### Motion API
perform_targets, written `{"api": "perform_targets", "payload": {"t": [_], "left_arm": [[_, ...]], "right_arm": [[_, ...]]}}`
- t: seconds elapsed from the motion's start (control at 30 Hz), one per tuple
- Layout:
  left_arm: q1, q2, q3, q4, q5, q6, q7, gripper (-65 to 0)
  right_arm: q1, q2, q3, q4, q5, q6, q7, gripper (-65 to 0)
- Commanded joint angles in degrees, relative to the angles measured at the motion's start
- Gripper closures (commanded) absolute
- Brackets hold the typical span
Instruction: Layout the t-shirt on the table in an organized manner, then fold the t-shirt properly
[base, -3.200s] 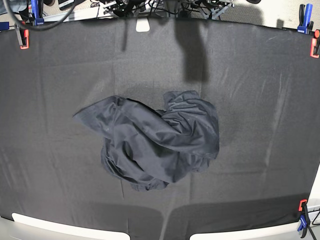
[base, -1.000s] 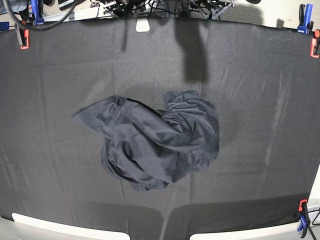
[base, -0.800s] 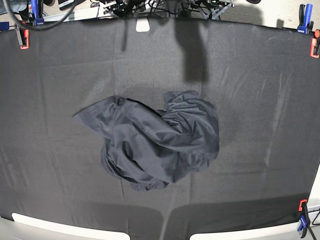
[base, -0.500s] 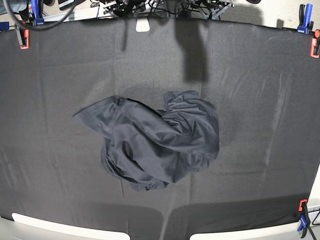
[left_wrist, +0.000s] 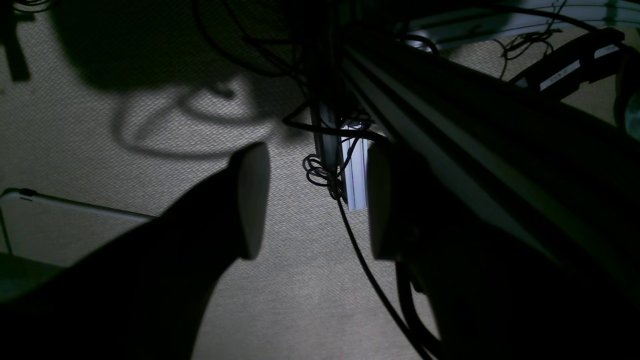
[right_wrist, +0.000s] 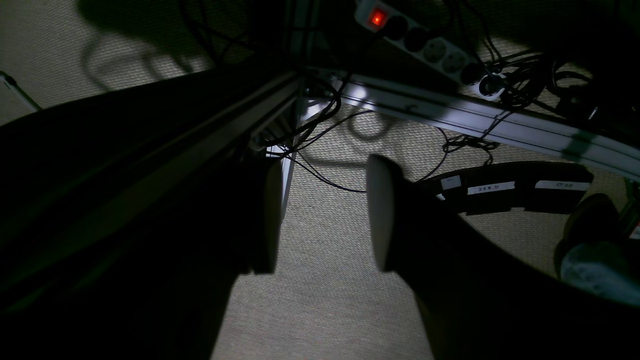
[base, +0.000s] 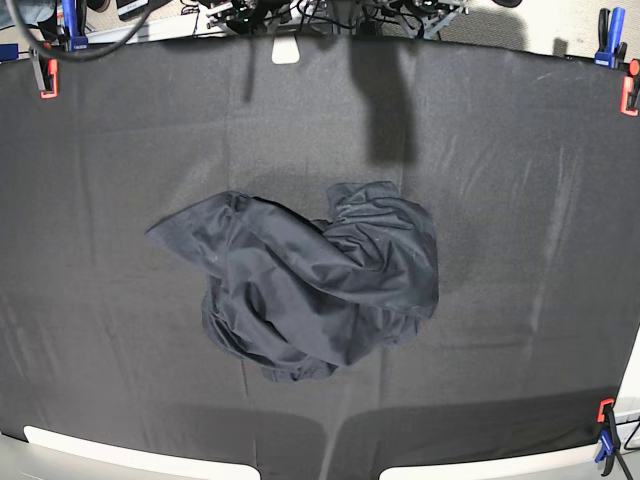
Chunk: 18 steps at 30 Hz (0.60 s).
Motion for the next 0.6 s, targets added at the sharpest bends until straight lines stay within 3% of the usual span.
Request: {"api": "perform_targets", "payload": {"t": [0.0,0.57], "left_arm": [[0.15,1.07,0.09,0.28,-0.09,-1.27,-0.79,-29.2],[1.92,1.07,0.09,0.28,-0.07,-1.29,-1.31,-29.2]], "right_arm": [[0.13,0.15,0.04,0.42,0.15,-0.42,0.63,-27.3],[0.13,0.15,0.04,0.42,0.15,-0.42,0.63,-27.3]]}}
